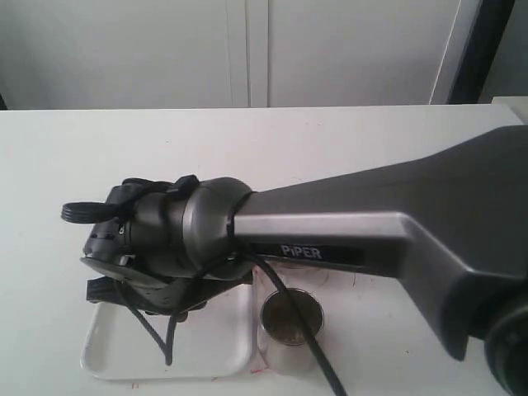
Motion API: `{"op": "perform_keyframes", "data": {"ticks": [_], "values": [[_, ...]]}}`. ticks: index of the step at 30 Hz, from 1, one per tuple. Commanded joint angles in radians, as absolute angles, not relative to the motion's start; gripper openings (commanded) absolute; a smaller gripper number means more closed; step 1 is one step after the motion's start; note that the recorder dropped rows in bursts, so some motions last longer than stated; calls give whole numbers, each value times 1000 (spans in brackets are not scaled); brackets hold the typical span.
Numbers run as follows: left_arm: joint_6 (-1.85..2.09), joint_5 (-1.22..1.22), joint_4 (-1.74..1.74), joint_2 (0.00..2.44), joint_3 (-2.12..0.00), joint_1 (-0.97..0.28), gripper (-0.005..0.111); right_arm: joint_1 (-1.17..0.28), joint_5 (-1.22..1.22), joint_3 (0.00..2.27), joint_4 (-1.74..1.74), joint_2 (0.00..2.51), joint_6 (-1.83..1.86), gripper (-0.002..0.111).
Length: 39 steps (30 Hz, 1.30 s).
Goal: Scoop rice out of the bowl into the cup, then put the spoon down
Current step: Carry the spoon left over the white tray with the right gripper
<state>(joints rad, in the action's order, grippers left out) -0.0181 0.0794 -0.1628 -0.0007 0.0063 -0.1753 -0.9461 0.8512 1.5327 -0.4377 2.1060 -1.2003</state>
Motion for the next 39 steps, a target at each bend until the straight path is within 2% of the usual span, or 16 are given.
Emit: {"op": "perform_keyframes", "data": {"ticks": [1, 32, 34, 39], "values": [[-19, 76, -171, 0, 0, -184, 14, -947, 879, 1537, -394, 2107, -1145, 0], [-19, 76, -171, 0, 0, -184, 14, -947, 849, 1537, -467, 2176, -1129, 0], [-19, 76, -171, 0, 0, -184, 14, -947, 836, 1537, -459, 2176, -1129, 2], [-19, 76, -171, 0, 0, -184, 14, -947, 822, 1537, -438, 2176, -1127, 19]]}}
